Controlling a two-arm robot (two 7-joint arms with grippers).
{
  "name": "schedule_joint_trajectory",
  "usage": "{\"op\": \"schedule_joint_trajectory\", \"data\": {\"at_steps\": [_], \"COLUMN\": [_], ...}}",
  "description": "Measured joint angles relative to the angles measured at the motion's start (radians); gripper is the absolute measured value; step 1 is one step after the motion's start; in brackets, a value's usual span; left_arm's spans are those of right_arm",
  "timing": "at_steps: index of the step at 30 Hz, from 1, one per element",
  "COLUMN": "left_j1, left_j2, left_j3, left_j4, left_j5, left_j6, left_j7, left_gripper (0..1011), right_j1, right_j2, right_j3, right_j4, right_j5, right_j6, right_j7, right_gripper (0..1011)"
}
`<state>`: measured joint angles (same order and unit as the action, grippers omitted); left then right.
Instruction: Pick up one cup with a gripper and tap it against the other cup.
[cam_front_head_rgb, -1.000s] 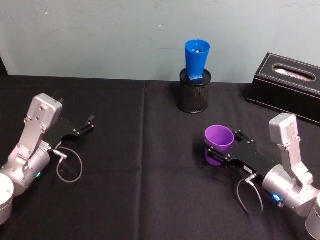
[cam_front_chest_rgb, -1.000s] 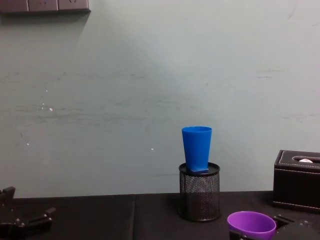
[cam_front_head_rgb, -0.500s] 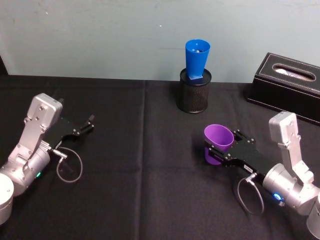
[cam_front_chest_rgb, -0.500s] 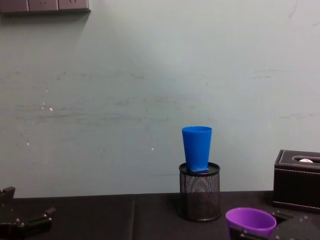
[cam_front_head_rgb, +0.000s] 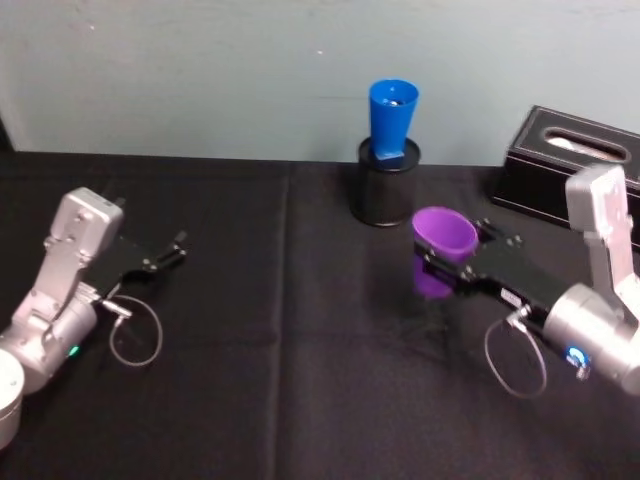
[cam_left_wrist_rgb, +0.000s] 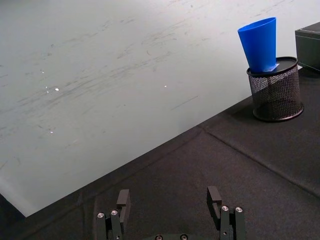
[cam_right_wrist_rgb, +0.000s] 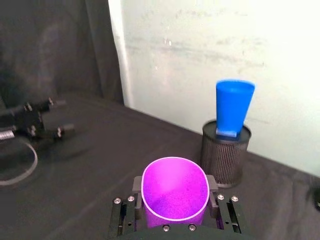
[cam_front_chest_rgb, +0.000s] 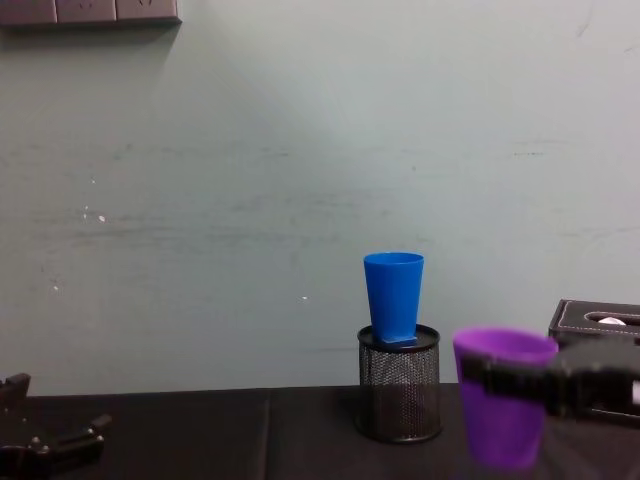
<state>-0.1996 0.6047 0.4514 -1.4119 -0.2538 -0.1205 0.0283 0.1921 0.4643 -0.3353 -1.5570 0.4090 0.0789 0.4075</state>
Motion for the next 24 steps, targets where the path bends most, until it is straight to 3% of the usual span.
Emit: {"op": "schedule_joint_trajectory", "data": {"at_steps": [8,15,24], "left_j1": [0.000,0.000,0.000], "left_j2": [0.000,0.000,0.000], "left_j3": [0.000,0.000,0.000], "left_j4": [0.000,0.000,0.000], "left_j5": [0.000,0.000,0.000], "left_j6": [0.000,0.000,0.000], "left_j7": [0.000,0.000,0.000], "left_gripper": [1004,1004,1004], "right_j1": [0.022,0.047,0.044], "right_j2": [0.023,0.049,0.045], "right_j3": [0.028,0.019,0.020], "right_j4": [-0.096,-0.125,-0.124], "right_j5": [0.058,0.060,0.059], "right_j6": [0.059,0.081,0.081], "right_j7": [0.014,0.017,0.017], "right_gripper": [726,726,726]}}
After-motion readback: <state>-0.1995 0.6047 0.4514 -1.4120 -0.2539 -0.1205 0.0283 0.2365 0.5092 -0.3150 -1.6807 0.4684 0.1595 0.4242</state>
